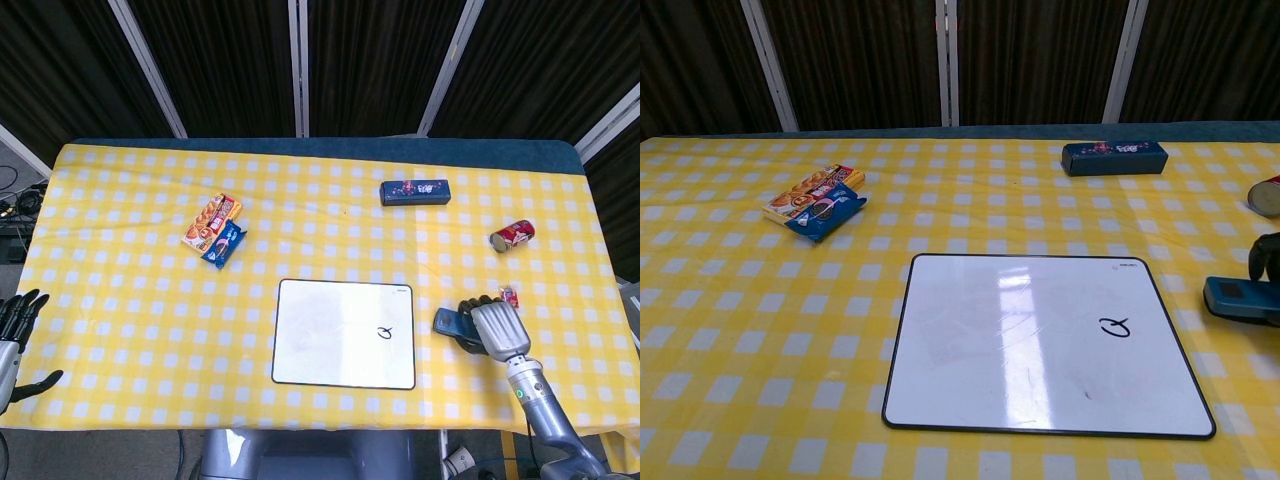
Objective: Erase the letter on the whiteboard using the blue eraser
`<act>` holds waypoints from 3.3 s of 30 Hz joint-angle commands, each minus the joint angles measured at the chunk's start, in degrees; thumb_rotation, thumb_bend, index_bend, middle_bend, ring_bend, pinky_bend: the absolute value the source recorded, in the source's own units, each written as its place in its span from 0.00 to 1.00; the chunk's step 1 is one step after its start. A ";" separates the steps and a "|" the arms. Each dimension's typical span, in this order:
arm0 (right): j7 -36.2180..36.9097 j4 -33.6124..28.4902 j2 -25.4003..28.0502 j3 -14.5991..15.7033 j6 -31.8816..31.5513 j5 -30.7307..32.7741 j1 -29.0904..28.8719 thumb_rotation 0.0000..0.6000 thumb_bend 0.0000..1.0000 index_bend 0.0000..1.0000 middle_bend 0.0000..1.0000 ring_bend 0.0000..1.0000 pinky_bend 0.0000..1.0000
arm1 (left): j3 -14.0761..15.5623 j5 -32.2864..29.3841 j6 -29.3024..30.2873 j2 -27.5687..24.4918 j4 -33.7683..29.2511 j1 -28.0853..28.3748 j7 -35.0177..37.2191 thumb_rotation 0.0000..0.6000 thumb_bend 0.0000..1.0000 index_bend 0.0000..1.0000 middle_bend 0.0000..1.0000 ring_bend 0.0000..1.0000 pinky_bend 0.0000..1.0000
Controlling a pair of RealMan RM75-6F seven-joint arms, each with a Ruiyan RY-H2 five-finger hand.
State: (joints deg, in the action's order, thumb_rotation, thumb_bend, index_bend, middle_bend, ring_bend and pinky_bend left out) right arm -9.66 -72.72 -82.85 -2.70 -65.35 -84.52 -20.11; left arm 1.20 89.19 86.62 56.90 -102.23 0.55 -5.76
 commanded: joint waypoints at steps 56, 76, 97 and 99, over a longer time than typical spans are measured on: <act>-16.17 -5.16 -4.36 1.35 10.99 -2.33 -13.63 1.00 0.44 0.52 0.56 0.45 0.51 | -0.80 -2.96 -2.04 -0.07 0.80 1.24 1.13 1.00 0.00 0.00 0.00 0.00 0.00; -15.91 -8.77 -2.58 3.87 12.66 -1.63 -13.87 1.00 0.44 0.53 0.56 0.45 0.51 | -0.83 -3.39 -2.60 0.36 0.35 1.61 -0.23 1.00 0.00 0.00 0.00 0.00 0.00; -13.21 -19.12 4.95 5.21 4.18 -9.64 -12.91 1.00 0.44 0.53 0.56 0.46 0.51 | -0.80 -3.23 -2.06 -0.20 0.55 1.36 1.33 1.00 0.00 0.00 0.00 0.00 0.00; -10.93 -17.40 6.88 4.20 2.62 -8.25 -12.15 1.00 0.44 0.53 0.56 0.46 0.51 | -0.73 -2.97 -1.82 -0.31 0.42 1.26 1.41 1.00 0.00 0.00 0.00 0.00 0.00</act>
State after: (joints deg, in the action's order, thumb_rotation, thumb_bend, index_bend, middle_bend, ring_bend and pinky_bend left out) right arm -23.43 -91.66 -78.45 3.17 -60.37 -93.95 -33.20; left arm 0.44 86.17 84.74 56.63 -101.77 1.85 -4.39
